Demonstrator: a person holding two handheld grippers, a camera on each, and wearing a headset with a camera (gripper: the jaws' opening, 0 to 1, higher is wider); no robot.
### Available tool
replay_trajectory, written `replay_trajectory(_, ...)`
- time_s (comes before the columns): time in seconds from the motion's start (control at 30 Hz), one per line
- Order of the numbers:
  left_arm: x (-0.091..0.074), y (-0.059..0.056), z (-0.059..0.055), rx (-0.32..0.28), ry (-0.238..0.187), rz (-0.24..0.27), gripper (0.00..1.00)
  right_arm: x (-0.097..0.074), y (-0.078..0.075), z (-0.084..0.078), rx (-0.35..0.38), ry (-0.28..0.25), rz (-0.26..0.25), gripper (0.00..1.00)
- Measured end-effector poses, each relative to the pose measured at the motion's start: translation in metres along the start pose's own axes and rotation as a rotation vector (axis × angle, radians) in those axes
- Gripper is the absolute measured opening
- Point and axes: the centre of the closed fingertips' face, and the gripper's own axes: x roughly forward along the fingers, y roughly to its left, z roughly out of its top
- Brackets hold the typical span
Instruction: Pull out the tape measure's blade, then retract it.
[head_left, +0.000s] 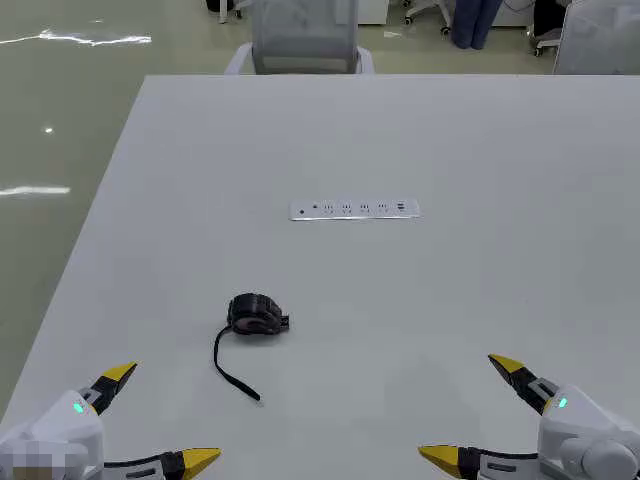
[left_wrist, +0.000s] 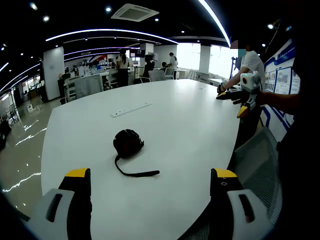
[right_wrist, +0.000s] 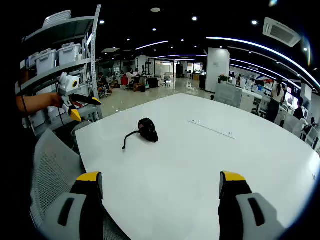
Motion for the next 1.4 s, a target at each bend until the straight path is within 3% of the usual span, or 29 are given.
replay_trajectory(0.57, 0.0, 0.001, 0.0, 0.01, 0.004, 0.003, 0.98, -0.001, 0.0, 0.0, -0.009, 0.005, 0.013, 0.98)
replay_trajectory(1.4, 0.007, 0.016, 0.001, 0.065, 0.048, -0.018, 0.94, 0.008, -0.01, 0.001, -0.046, 0.036, 0.069, 0.93)
